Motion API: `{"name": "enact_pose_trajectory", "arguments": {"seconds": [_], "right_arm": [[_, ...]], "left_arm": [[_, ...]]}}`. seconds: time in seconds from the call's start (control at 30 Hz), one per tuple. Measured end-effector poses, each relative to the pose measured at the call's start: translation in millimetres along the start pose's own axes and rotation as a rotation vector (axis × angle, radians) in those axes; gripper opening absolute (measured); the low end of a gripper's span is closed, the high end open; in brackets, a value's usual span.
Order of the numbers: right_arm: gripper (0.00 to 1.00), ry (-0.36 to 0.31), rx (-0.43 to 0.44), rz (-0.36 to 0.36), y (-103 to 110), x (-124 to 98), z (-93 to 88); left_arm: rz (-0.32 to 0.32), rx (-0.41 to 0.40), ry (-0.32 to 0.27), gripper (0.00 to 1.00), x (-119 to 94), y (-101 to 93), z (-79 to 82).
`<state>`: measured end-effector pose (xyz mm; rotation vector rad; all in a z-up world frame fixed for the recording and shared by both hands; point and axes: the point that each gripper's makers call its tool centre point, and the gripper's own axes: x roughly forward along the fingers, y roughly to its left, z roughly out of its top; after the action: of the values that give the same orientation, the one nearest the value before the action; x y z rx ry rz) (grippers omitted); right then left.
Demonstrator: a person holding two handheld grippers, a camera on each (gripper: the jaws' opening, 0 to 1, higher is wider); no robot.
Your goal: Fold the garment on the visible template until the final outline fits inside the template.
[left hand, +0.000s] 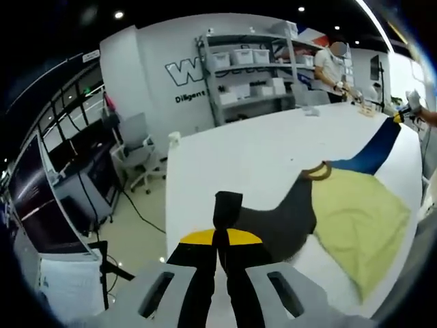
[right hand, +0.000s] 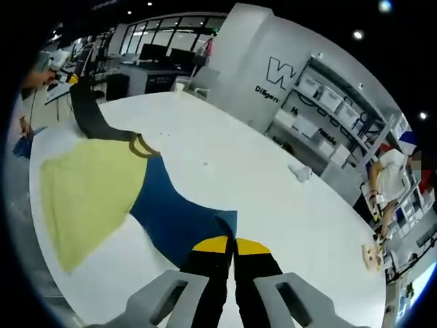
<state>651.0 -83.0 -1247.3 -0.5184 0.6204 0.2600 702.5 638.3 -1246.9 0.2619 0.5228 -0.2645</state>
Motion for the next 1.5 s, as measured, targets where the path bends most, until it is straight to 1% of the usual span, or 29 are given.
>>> {"name": "enact_pose_trajectory", "arguments": {"seconds": [0.13,0.27,0.47,0.57,0.67,0.83,0.9,1.0,1.07,1.23,1.3,1.37,1.5], "right_arm": [[0.0,0.023,0.001,-0.011,-6.1,6.5,-10.1],[0.0,0.042,0.021,-0.018,-12.9,14.3,-19.3],[0.0,0.07,0.025,-0.028,-20.3,26.7,-29.0],[0.0,0.081,0.026,-0.039,-24.2,31.5,-32.4],[0.0,0.09,0.042,-0.043,-25.6,35.8,-36.1],[0.0,0.117,0.036,-0.057,-29.9,44.6,-45.7],[0.0,0.125,0.036,-0.064,-32.1,46.3,-48.8],[0.0,0.135,0.045,-0.066,-36.6,51.5,-54.5],[0.0,0.149,0.044,-0.065,-36.9,54.1,-59.0],[0.0,0.159,0.054,-0.076,-38.6,57.8,-66.5],[0.0,0.167,0.072,-0.085,-41.7,59.2,-71.8],[0.0,0.172,0.09,-0.09,-43.9,60.9,-76.9],[0.0,0.193,0.095,-0.092,-45.9,65.9,-87.3]], "left_arm": [[0.004,-0.009,0.014,0.03,5.4,5.4,-5.9],[0.007,-0.011,0.03,0.03,8.7,7.8,-11.9],[0.014,-0.013,0.049,0.03,15.0,12.2,-22.4],[0.019,-0.013,0.065,0.03,20.3,17.4,-29.1],[0.023,-0.034,0.069,0.03,21.8,21.2,-31.5],[0.032,-0.045,0.086,0.03,28.5,29.6,-38.5],[0.039,-0.052,0.093,0.03,32.9,33.9,-44.1],[0.043,-0.05,0.107,0.03,34.2,32.7,-48.9],[0.044,-0.05,0.115,0.03,37.2,32.5,-52.5],[0.046,-0.054,0.139,0.03,46.0,30.7,-64.4],[0.047,-0.056,0.149,0.03,48.7,30.1,-68.8],[0.05,-0.059,0.153,0.03,51.9,32.9,-72.6],[0.068,-0.067,0.165,0.03,56.3,38.4,-79.9]]}}
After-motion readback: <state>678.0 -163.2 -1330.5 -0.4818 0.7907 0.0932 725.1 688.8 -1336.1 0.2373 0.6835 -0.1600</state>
